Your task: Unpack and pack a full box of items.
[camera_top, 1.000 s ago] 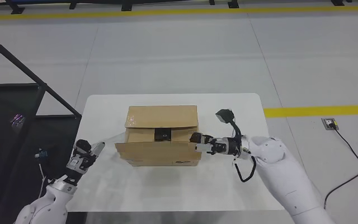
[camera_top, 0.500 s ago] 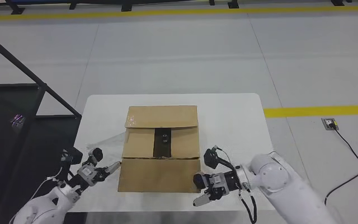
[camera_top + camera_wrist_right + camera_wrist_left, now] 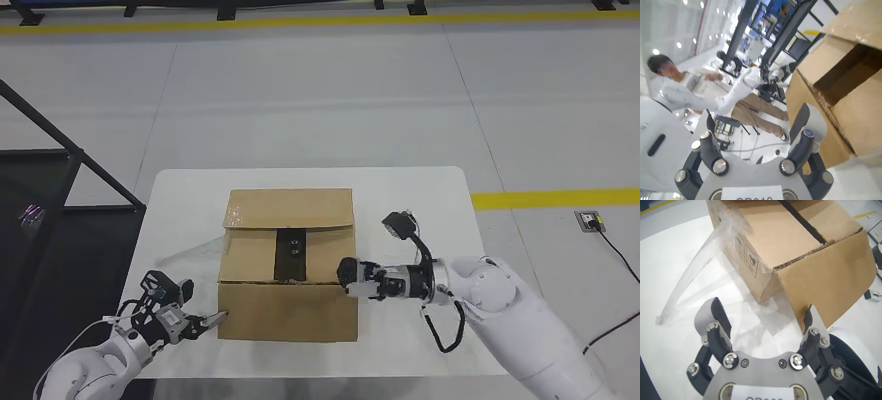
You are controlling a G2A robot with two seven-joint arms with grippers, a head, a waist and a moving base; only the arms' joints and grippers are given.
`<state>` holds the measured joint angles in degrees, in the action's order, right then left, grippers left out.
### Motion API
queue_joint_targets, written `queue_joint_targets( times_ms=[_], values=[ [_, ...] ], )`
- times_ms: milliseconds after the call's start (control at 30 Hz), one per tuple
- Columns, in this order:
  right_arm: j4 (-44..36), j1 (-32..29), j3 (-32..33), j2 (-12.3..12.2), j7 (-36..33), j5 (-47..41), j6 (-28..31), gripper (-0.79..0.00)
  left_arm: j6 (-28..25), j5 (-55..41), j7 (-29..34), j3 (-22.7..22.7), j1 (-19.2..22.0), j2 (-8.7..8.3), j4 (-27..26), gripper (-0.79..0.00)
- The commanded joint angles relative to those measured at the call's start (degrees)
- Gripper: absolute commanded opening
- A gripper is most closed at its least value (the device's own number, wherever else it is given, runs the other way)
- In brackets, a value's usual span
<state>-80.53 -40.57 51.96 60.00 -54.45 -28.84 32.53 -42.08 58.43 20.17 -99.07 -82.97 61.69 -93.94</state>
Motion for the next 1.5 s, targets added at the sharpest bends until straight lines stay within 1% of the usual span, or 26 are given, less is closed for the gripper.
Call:
queue_joint_targets(
  times_ms=[0, 400, 467, 500, 533, 633, 733, 833, 933, 1167, 1267, 1467],
  values=[
    [0.5, 0.1, 0.3, 0.1, 0.4, -3.3, -1.8, 0.0, 0.0, 0.0, 0.0, 0.0, 0.0, 0.0, 0.0, 0.0],
    [0.5, 0.1, 0.3, 0.1, 0.4, -3.3, -1.8, 0.0, 0.0, 0.0, 0.0, 0.0, 0.0, 0.0, 0.0, 0.0],
    [0.7, -0.5, 0.6, 0.2, 1.9, -3.8, -2.2, 0.0, 0.0, 0.0, 0.0, 0.0, 0.0, 0.0, 0.0, 0.0],
    [1.7, -0.3, 0.5, 0.4, 2.7, -4.4, -3.2, 0.0, 0.0, 0.0, 0.0, 0.0, 0.0, 0.0, 0.0, 0.0],
    [3.1, 0.1, 0.2, 0.8, 3.9, -6.7, -5.6, 0.0, 0.0, 0.0, 0.0, 0.0, 0.0, 0.0, 0.0, 0.0],
    [8.2, 3.9, -2.5, 2.5, 4.3, -11.4, -10.9, 0.0, 0.7, 0.4, -0.5, 0.4, -0.4, -0.01, -0.7, 0.0],
    [15.7, 7.9, -5.7, 4.8, 1.3, -17.4, -13.7, 0.0, 1.4, 2.2, -1.6, 0.4, -1.2, -0.11, -1.8, 0.0],
    [22.5, 11.3, -8.9, 7.1, -1.6, -19.8, -16.1, 0.0, 2.7, 3.4, -2.8, 0.4, -1.9, -0.15, -2.1, 0.0],
    [27.8, 13.9, -11.5, 9.1, -4.2, -20.2, -18.5, 0.0, 3.2, 3.1, -3.6, 0.6, -2.3, -0.19, -2.0, 0.0],
    [36.3, 18.0, -13.8, 13.0, -2.7, -21.5, -18.3, 0.0, 3.8, 3.0, -4.2, 1.1, -2.7, -0.34, -2.4, 0.0],
    [39.8, 20.1, -14.6, 14.6, -0.3, -20.9, -18.7, 0.0, 3.9, 3.1, -4.4, 1.1, -2.9, -0.43, -2.9, 0.0],
    [45.1, 23.7, -14.2, 17.5, 2.7, -22.1, -14.4, 0.0, 4.1, 2.6, -4.8, 1.1, -3.4, -0.58, -2.9, 0.0]
  ],
)
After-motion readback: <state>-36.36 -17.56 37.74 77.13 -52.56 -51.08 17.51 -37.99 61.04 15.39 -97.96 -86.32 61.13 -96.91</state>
